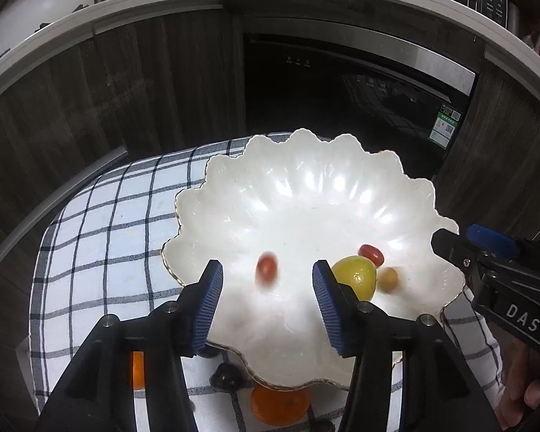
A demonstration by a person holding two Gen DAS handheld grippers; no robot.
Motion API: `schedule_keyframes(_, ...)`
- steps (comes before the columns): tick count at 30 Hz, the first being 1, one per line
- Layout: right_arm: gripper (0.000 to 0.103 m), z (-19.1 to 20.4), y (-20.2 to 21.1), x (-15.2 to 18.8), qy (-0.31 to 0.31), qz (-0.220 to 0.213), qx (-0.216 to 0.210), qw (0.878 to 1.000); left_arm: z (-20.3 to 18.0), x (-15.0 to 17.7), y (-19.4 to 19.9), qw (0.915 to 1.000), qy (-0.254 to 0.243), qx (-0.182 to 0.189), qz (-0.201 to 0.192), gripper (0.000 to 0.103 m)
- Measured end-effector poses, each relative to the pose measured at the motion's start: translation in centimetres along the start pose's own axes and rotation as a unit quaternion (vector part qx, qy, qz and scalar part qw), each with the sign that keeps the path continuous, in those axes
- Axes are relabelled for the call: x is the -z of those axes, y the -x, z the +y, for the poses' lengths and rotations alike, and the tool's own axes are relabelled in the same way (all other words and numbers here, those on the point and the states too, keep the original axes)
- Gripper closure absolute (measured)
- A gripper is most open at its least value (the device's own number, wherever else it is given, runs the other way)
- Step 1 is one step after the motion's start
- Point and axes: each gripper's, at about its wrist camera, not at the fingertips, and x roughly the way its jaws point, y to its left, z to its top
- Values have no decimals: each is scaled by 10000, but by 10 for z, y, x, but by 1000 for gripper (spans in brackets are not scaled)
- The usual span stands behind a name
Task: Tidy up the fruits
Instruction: 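Open both tools to drop the tomato and brown fruit into the bowl, then withdraw both open tools from the bowl back over the loose fruits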
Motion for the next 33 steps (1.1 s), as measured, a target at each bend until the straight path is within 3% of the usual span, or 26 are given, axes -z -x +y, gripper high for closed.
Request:
schedule_keyframes(2, 34, -1, 3, -1, -28, -88, 65, 9999, 0, -1, 1, 10000, -15, -50, -29, 46)
schedule_keyframes(4, 30, -2, 5, -2, -40, -136, 142, 9998, 0, -1, 4, 9999, -32, -142, -88, 35)
schedule_keyframes(8, 24, -4, 11, -5, -95, -223, 207, 9995, -3, -2, 9, 9994, -107, -290, -148, 30)
schedule_keyframes(11, 24, -3, 14, -7, -91, -255, 229, 9994, -3, -3, 12, 9991, -119, -368, -192, 29)
schedule_keyframes(15, 24, -4, 19, -8, -105, -304, 236, 9992, 0, -2, 16, 9990, -19, -417, -176, 20)
schedule_keyframes(33, 24, 10, 44, -1, -45, -455, 226, 9987, 17, 6, 51, 9978, 268, -502, -355, 11)
